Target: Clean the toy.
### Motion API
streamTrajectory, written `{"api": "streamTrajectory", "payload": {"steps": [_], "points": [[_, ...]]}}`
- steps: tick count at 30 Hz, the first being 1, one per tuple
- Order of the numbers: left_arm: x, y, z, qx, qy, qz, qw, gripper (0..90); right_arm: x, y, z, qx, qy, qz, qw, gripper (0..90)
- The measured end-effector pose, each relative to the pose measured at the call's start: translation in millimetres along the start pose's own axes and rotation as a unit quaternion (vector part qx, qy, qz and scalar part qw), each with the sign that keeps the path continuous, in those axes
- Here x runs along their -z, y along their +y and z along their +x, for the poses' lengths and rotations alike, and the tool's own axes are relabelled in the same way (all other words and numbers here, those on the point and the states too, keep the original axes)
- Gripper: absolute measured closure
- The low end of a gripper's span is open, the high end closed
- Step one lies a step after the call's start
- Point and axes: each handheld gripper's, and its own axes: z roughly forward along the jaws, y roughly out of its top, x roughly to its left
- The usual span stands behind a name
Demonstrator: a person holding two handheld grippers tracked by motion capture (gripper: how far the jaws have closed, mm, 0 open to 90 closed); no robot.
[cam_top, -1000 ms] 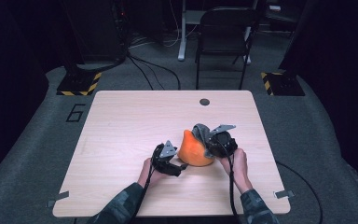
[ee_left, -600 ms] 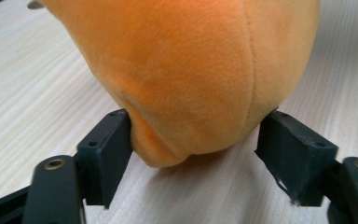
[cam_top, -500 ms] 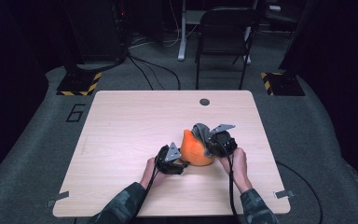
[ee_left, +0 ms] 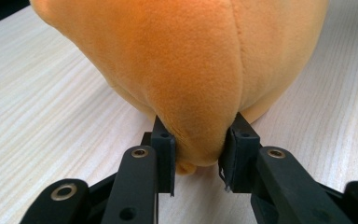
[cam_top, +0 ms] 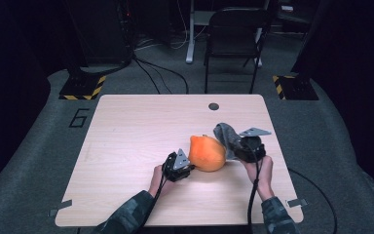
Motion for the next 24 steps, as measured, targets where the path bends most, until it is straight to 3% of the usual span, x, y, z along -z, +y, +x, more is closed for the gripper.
{"api": "streamTrajectory", "payload": {"steps": [2, 5, 13, 19, 24], "points": [[0.2, 0.2, -1.3, -0.001, 0.004, -0.003, 1.0, 70.1, 1.1, -8.0, -15.0, -0.023, -0.011, 0.011, 0.9996, 71.6], [0.7, 0.9, -2.8, -0.005, 0.009, -0.009, 0.9999, 70.6, -2.1, -18.4, -29.4, -0.038, -0.019, 0.025, 0.9988, 71.3], [8.5, 5.4, -3.5, 0.006, 0.012, -0.041, 0.9991, 72.6, -9.6, -23.8, -37.5, -0.056, -0.024, 0.038, 0.9974, 70.7], [24.8, 16.9, 1.0, 0.045, -0.002, -0.074, 0.9962, 72.6, -8.6, -25.3, -42.4, -0.062, -0.035, 0.038, 0.9967, 70.6], [37.8, 29.1, 1.2, 0.08, -0.017, -0.072, 0.994, 72.3, -2.7, -21.9, -43.0, -0.061, -0.032, 0.029, 0.9972, 70.8]]}}
